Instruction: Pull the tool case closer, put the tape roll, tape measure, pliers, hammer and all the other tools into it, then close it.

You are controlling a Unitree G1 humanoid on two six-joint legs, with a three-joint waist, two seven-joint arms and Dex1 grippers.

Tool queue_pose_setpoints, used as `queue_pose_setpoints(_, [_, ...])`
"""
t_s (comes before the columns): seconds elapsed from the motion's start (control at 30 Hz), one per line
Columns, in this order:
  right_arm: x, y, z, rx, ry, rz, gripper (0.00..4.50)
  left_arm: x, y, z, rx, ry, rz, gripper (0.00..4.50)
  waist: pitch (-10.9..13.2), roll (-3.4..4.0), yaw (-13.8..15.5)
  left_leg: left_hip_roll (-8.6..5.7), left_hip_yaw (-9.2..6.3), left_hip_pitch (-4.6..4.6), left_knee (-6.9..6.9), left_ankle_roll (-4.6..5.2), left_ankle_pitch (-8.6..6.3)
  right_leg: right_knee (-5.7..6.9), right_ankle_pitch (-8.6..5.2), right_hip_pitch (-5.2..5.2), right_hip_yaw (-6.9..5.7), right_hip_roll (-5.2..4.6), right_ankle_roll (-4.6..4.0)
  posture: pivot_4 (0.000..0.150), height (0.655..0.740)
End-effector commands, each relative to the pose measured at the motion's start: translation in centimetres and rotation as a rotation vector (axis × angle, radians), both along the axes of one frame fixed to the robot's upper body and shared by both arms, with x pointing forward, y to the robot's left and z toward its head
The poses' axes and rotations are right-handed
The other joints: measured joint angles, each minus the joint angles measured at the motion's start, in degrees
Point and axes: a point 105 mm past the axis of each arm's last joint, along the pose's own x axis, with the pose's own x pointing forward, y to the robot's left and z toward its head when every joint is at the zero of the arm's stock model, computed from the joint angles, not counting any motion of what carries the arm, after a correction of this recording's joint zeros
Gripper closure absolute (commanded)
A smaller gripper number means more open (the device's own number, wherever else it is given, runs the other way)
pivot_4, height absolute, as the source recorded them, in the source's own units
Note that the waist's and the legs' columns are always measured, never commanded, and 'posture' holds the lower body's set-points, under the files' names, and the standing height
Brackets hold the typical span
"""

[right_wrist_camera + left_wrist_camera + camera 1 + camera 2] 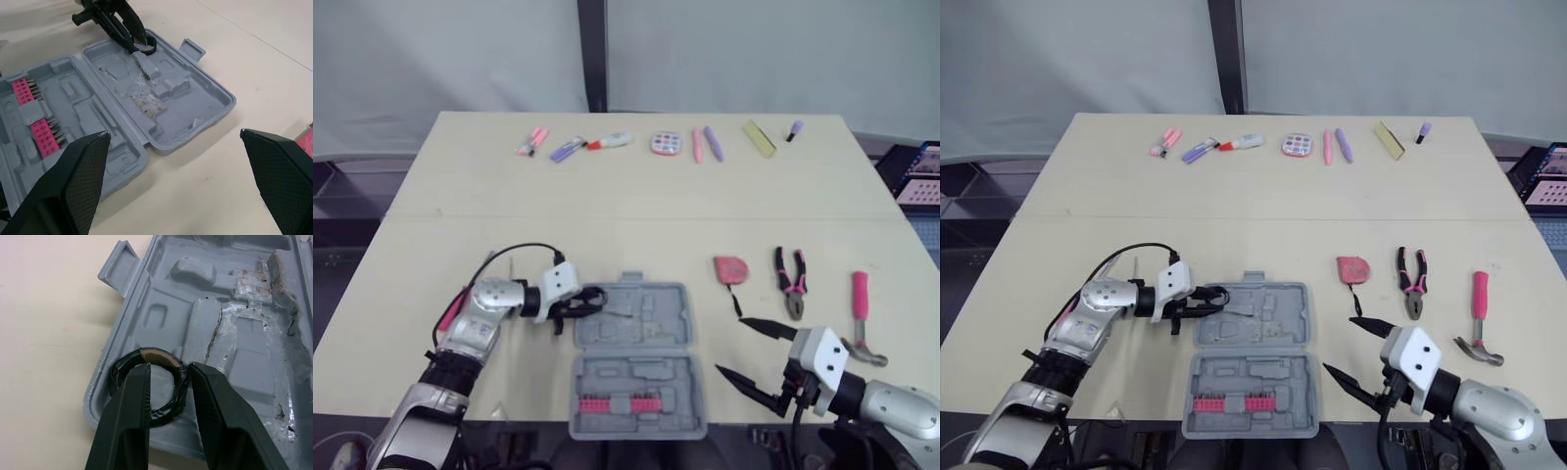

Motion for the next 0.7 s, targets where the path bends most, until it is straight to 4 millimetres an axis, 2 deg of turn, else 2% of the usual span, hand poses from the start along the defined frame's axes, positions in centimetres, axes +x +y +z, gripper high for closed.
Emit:
queue_pose_setpoints(0.03, [-0.1, 0.1, 0.8, 0.018, -0.024, 0.023, 0.0, -0.1, 0.6, -0.3, -0.01, 0.023, 0.032, 3.12, 0.0, 0.0, 0.0, 0.0, 0.0, 0.0, 0.0, 0.0, 0.0, 0.0, 0.0, 0.0, 0.0, 0.0, 0.0, 0.15, 0.74])
queue_pose_setpoints(0.4, [0.2, 0.3, 0.9, 0.026, -0.025, 0.038, 0.0, 0.0, 0.5, 0.7, -0.044, 0.025, 0.037, 3.12, 0.0, 0.0, -0.02, 0.01, 0.0, 0.0, 0.0, 0.0, 0.0, 0.0, 0.0, 0.0, 0.0, 0.0, 0.0, 0.15, 0.74])
queue_pose_setpoints(0.47, [0.3, 0.2, 0.9, 0.021, -0.027, 0.037, 0.0, 0.0, 0.4, 2.1, -0.089, 0.013, 0.039, 3.12, 0.0, 0.0, -0.05, 0.01, 0.0, -0.01, 0.0, 0.0, 0.0, 0.0, 0.0, 0.0, 0.0, 0.0, 0.0, 0.15, 0.74])
queue_pose_setpoints(0.5, [0.3, 0.1, 1.1, 0.014, -0.027, 0.037, 0.0, -0.2, 0.7, 3.8, -0.124, 0.01, 0.041, 3.12, 0.0, 0.0, -0.09, 0.01, 0.0, -0.01, 0.0, 0.0, 0.0, 0.0, 0.0, -0.01, 0.01, 0.0, 0.0, 0.15, 0.74])
queue_pose_setpoints(0.6, [0.3, -0.1, 1.5, 0.004, -0.024, 0.041, 0.0, -1.3, 1.6, 6.7, -0.174, 0.013, 0.039, 3.12, 0.0, 0.0, -0.14, 0.08, 0.0, -0.07, 0.0, 0.0, 0.0, -0.01, 0.0, -0.06, 0.07, -0.02, 0.0, 0.15, 0.74])
queue_pose_setpoints(0.7, [0.4, -0.3, 1.7, 0.002, -0.016, 0.039, 0.0, -2.7, 2.5, 7.9, -0.192, 0.057, 0.05, 3.12, -0.02, 0.04, -0.18, 0.1, 0.01, -0.05, -0.03, 0.0, 0.0, -0.05, 0.0, -0.06, 0.1, -0.02, 0.0, 0.15, 0.74])
